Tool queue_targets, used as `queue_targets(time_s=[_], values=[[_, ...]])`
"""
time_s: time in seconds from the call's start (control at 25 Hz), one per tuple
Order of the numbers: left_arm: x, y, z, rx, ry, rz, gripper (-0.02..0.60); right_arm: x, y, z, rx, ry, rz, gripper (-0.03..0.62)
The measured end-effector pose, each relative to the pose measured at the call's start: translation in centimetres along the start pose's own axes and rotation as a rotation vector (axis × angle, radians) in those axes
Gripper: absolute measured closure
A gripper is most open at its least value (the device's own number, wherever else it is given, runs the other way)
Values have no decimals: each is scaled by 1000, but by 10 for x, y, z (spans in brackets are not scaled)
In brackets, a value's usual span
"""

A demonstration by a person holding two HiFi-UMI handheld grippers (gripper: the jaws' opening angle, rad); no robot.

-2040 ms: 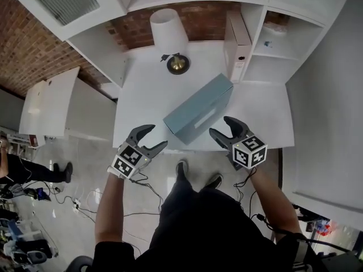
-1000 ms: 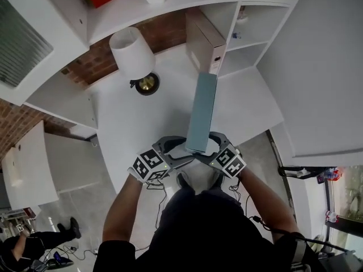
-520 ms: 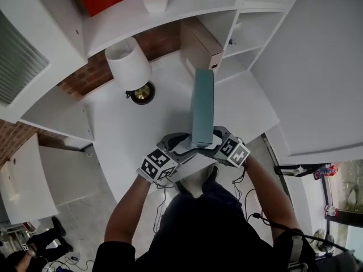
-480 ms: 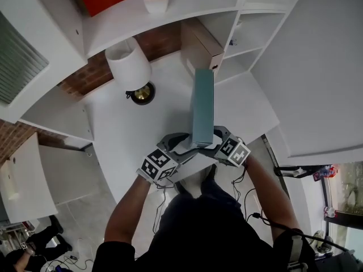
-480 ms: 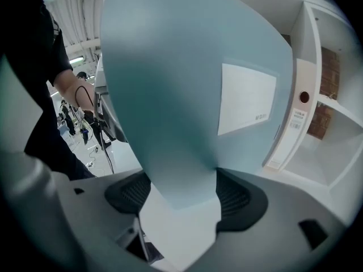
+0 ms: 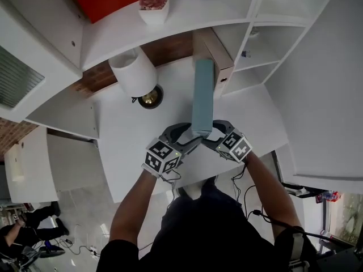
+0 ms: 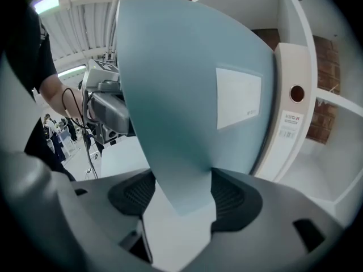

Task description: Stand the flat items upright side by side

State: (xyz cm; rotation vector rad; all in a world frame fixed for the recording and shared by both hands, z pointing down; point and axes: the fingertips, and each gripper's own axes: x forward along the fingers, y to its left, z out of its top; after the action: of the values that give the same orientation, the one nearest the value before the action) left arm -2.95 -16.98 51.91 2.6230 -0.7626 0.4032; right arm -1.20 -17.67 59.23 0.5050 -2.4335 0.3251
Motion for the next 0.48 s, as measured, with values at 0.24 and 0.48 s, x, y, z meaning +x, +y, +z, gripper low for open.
queue_targets(time_s=[0.24,0.48], values=[[30,27,21,-43,-24,55,327,2,-44,3,80,-58,2,339],[54,52,33,-14,-18,117,325,5,-79,9,148,-100,-63,350]])
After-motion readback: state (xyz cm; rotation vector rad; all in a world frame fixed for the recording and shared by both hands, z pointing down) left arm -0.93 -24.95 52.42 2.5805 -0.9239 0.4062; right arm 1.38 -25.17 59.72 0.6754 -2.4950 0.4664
